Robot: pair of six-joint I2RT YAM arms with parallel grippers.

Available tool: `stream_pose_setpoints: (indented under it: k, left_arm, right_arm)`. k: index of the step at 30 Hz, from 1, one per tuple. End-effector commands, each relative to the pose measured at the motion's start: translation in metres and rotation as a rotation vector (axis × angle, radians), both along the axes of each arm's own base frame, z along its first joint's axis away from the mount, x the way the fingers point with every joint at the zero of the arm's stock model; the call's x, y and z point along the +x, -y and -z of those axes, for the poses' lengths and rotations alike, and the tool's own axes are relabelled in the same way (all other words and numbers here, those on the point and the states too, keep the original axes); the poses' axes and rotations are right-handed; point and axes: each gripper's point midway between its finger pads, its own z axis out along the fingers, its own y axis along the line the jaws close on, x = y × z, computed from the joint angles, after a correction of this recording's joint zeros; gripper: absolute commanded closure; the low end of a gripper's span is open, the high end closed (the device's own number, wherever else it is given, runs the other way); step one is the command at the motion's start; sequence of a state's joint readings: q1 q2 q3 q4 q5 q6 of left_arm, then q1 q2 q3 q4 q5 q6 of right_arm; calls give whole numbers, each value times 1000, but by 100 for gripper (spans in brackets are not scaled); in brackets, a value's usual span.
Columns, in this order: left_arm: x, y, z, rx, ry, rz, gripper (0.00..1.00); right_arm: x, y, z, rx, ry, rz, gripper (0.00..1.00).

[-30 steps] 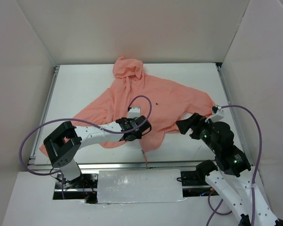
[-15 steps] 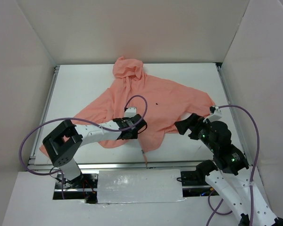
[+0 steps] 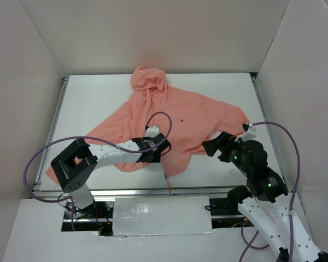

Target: Zip up the jacket

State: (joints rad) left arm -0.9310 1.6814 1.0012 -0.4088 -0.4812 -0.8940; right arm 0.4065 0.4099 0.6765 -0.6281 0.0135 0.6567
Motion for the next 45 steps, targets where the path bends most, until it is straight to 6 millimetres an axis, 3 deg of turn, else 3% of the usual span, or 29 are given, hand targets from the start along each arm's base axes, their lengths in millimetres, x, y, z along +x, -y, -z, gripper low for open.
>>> stream_pose_setpoints:
  k: [1,5,9,11,13,24,36,45]
  left_arm:
    - [1,-7,-12,42,33,-24,40]
    - [1,-7,-30,65,89,-40,27]
    - [-1,0,-42,54,110,-26,27]
    - [-3,7,-47,28,118,-8,34]
    - [-6,12,-49,-3,110,9,35]
    - [4,24,-33,13,85,16,42]
    - [5,8,-11,22,46,-6,42]
    - [-1,9,0,3,14,4,49]
  right_arm:
    - [5,-4,-3,2,30,-16,0]
    - [7,-5,-2,1,26,-17,0]
    - [7,-6,0,0,23,-17,0]
    - [7,-6,0,0,21,-19,0]
    - [8,-6,0,0,21,-19,0]
    - [5,-9,1,0,16,-43,0]
    - [5,-9,4,-9,12,-45,0]
    - [6,-11,5,-13,5,-57,0]
